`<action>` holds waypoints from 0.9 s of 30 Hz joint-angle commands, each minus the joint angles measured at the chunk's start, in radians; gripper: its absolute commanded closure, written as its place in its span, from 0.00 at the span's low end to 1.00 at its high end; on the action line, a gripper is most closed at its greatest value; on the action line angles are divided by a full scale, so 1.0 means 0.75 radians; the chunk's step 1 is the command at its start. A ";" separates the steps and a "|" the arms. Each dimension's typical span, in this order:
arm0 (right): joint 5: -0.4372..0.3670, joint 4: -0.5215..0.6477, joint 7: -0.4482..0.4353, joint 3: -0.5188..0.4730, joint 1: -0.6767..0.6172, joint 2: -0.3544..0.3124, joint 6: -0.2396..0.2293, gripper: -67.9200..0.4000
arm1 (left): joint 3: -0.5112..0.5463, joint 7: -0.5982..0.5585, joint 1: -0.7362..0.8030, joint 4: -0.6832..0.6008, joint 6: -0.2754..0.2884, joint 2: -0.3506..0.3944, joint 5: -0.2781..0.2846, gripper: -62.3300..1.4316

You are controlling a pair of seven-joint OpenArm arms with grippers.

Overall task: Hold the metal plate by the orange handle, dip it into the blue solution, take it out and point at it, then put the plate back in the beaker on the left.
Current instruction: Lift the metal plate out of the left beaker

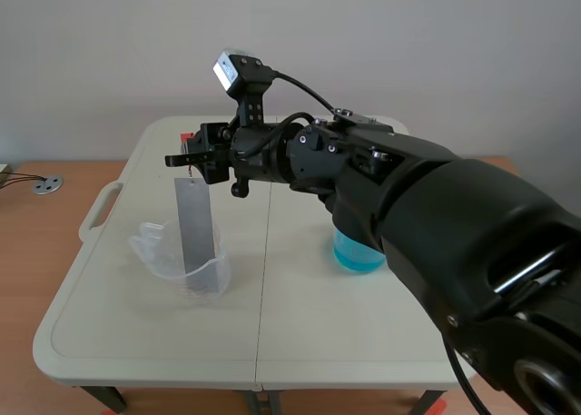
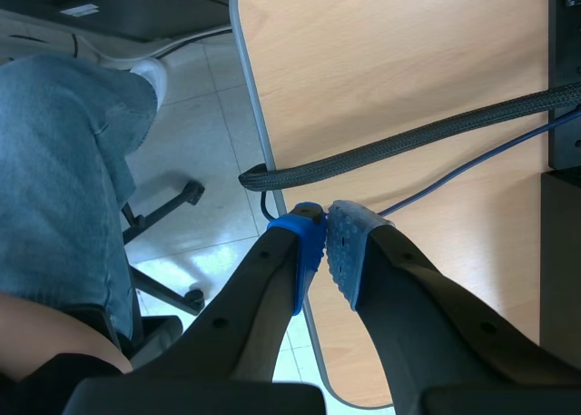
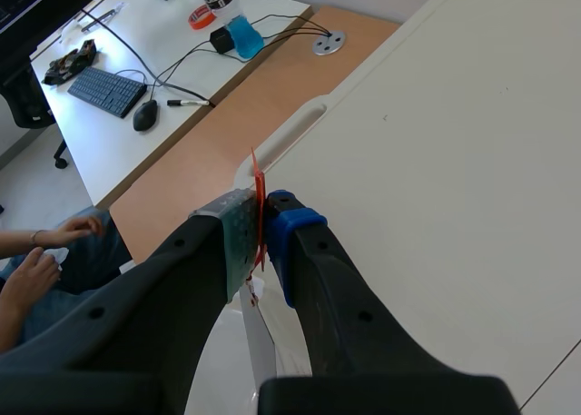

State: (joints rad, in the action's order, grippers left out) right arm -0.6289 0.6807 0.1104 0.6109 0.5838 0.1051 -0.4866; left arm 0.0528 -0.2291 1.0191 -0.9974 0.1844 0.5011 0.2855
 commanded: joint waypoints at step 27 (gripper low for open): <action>-0.050 0.365 -0.086 -0.001 -0.130 -0.098 -0.345 0.97 | 0.003 0.002 0.011 -0.013 0.008 -0.007 0.002 0.88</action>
State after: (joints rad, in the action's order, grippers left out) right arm -0.6483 0.9215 0.0582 0.6109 0.4690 0.0330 -0.7300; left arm 0.0528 -0.2180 1.0195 -0.9974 0.1864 0.5011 0.2874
